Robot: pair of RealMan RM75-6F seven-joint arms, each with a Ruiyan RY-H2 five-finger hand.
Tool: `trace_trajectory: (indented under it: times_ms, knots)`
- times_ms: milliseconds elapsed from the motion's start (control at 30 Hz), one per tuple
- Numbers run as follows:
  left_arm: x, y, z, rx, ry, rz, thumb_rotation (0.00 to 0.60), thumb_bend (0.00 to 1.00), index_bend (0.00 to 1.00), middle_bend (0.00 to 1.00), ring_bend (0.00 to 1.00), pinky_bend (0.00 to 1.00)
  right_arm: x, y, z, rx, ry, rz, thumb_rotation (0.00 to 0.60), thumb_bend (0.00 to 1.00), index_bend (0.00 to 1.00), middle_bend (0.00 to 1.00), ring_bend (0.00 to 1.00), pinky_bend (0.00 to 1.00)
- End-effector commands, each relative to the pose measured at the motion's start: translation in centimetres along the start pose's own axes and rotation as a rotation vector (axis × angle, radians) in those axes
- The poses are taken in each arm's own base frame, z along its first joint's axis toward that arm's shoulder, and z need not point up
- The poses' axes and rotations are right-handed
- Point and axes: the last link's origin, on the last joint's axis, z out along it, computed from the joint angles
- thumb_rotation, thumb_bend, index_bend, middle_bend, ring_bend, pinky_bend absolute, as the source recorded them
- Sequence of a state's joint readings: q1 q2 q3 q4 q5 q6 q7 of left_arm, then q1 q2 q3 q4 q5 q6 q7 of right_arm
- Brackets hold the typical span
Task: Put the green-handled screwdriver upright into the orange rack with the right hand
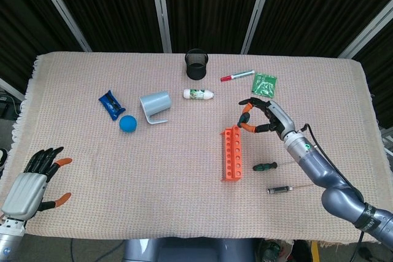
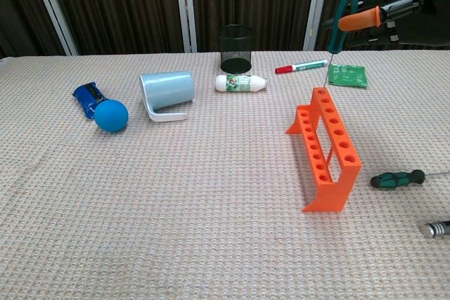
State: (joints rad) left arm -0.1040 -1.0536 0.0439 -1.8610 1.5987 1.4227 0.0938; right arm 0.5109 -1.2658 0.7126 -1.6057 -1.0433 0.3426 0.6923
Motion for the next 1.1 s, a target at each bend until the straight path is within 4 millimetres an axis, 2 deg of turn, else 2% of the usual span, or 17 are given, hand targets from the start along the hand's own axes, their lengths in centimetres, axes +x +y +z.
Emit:
trace_trajectory:
  times_ms: [33, 900, 1100]
  knots:
    - [0.01, 0.06, 0.03, -0.002, 0.000, 0.000, 0.600, 0.18, 0.22, 0.04, 0.00, 0.00, -0.26, -0.21, -0.15, 0.005, -0.010, -0.005, 0.600, 0.25, 0.58, 0.24, 0.00, 0.00]
    - [0.76, -0.23, 0.03, 0.018, 0.080, 0.006, 0.600, 0.18, 0.19, 0.01, 0.00, 0.00, -0.65, 0.52, 0.50, -0.016, -0.015, -0.003, 0.600, 0.25, 0.58, 0.24, 0.00, 0.00]
    - [0.77, -0.18, 0.02, 0.020, 0.073, 0.006, 0.600, 0.18, 0.19, 0.01, 0.00, 0.00, -0.26, -0.03, 0.27, -0.002, -0.008, -0.007, 0.600, 0.25, 0.58, 0.24, 0.00, 0.00]
